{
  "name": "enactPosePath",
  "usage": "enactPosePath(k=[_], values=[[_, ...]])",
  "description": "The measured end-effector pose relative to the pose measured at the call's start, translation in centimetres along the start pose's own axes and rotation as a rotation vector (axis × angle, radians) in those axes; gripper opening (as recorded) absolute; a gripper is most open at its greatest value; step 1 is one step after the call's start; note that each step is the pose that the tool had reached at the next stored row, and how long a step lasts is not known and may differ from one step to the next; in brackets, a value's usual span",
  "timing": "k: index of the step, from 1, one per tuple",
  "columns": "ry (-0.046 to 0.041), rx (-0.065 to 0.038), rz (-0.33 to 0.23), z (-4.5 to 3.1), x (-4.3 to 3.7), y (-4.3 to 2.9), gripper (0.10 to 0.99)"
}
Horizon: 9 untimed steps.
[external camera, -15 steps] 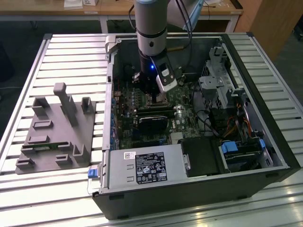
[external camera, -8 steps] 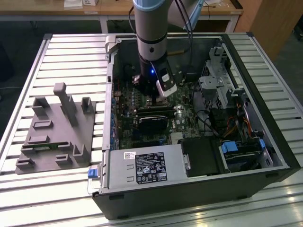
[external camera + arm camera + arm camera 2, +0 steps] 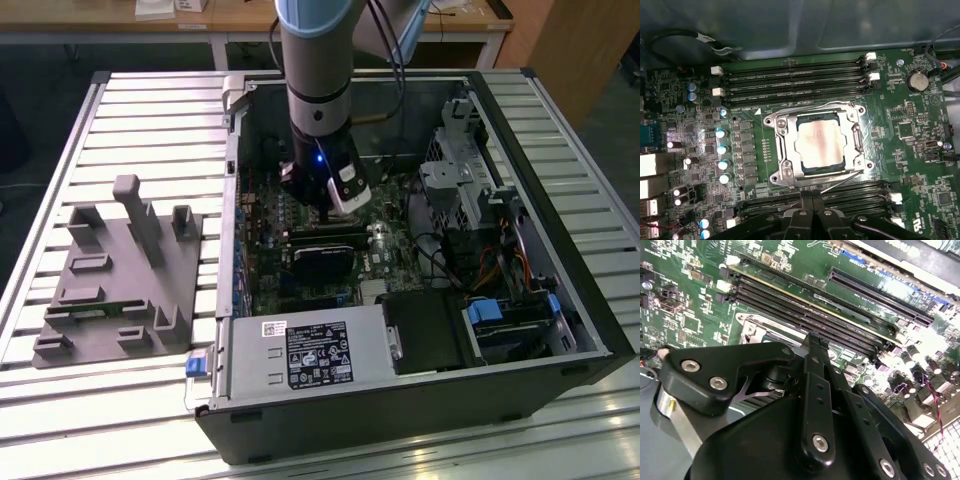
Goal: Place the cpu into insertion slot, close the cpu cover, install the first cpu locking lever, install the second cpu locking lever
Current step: 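Install the second cpu locking lever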
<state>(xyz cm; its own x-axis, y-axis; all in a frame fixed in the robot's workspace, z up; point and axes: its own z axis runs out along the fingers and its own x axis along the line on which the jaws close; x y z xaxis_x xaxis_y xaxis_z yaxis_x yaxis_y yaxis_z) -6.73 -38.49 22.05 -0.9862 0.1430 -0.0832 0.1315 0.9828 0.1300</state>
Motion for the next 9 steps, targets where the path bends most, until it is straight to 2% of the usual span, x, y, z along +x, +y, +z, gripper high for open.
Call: enactPosePath(k=[2,7,9], values=[[0.0014,-0.010,0.000,0.07,0.08,-0.12,0.106],[0.0067,-0.049,0.004,0.22,0.12,-0.54,0.106],[0.0084,-0.061,0.005,0.29,0.10,-0.75,0.106]])
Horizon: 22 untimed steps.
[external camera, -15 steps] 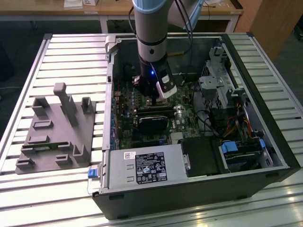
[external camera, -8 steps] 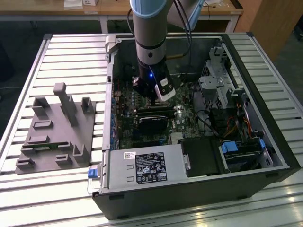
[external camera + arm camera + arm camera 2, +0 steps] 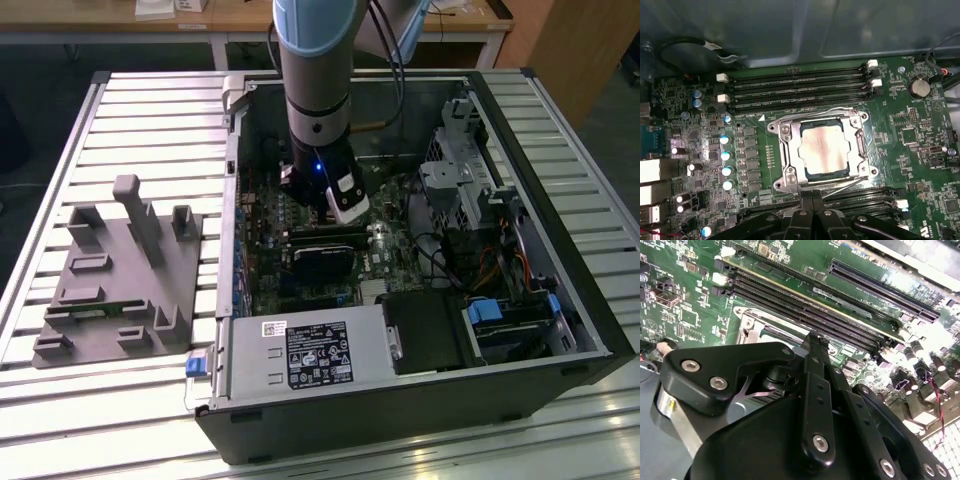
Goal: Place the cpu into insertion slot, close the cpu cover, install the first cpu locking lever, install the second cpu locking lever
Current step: 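Install the second cpu locking lever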
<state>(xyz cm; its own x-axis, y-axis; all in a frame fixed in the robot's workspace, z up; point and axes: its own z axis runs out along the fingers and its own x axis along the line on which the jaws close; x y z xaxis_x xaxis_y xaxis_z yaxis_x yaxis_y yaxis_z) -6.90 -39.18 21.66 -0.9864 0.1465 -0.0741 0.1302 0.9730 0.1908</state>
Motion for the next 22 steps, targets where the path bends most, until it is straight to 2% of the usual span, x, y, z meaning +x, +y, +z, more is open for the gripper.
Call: enactPosePath(k=[3,13,18,22], values=[[0.0016,-0.013,0.001,0.07,-0.02,-0.37,0.106],[0.0097,-0.072,0.007,0.36,0.40,-1.44,0.106],[0.0133,-0.099,0.010,0.60,0.42,-2.05,0.106],[0.0175,-0.126,0.013,0.74,0.40,-2.44,0.106]])
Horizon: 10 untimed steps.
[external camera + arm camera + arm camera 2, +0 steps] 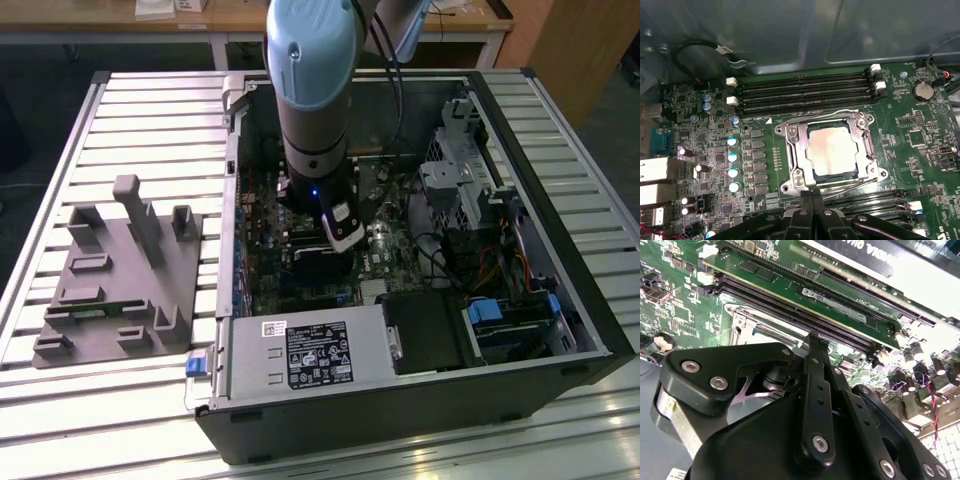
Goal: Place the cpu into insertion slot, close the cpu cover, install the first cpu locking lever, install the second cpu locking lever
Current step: 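Install the second cpu locking lever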
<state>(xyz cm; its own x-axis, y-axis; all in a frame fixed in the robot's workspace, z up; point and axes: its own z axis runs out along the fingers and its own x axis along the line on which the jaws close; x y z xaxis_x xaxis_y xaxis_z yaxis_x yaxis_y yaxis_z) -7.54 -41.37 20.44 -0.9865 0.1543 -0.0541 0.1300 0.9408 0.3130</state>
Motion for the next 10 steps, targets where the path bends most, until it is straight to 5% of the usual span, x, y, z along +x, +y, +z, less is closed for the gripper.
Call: enactPosePath(k=[10], values=[[0.0094,-0.067,0.007,0.19,0.07,-1.05,0.106]])
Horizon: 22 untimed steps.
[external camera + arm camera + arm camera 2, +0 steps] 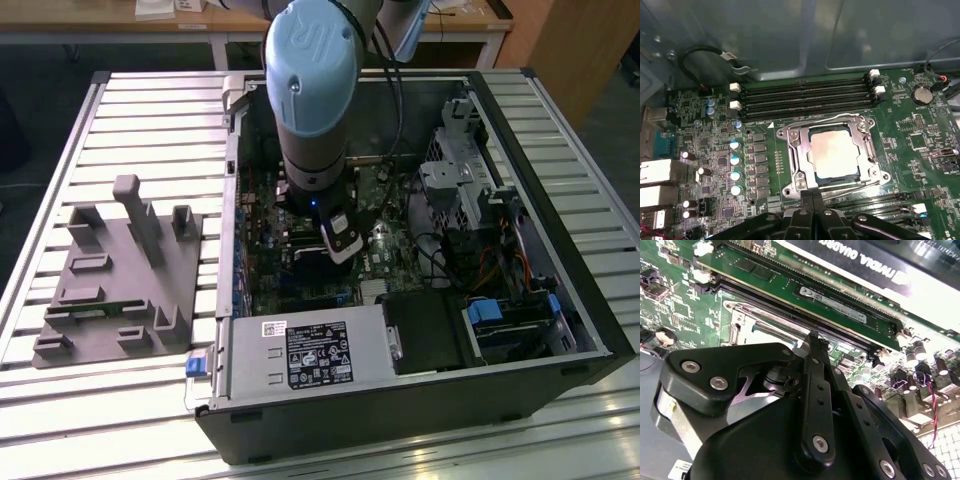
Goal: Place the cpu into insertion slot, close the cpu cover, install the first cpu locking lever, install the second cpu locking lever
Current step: 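Install the second cpu locking lever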
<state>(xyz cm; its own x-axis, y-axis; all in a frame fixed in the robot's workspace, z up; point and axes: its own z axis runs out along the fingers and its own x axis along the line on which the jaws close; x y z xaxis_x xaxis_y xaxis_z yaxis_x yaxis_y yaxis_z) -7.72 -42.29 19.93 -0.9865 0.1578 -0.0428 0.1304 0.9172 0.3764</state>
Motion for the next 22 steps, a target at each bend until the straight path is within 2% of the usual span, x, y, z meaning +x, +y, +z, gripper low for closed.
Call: enactPosePath(k=[1,3,14,22], values=[[0.0006,-0.004,0.000,0.05,0.03,-0.03,0.106],[0.0008,-0.006,0.000,0.14,0.12,-0.08,0.106],[0.0008,-0.006,0.000,0.60,0.82,-0.28,0.106],[0.0009,-0.006,0.000,1.12,1.31,-0.08,0.106]])
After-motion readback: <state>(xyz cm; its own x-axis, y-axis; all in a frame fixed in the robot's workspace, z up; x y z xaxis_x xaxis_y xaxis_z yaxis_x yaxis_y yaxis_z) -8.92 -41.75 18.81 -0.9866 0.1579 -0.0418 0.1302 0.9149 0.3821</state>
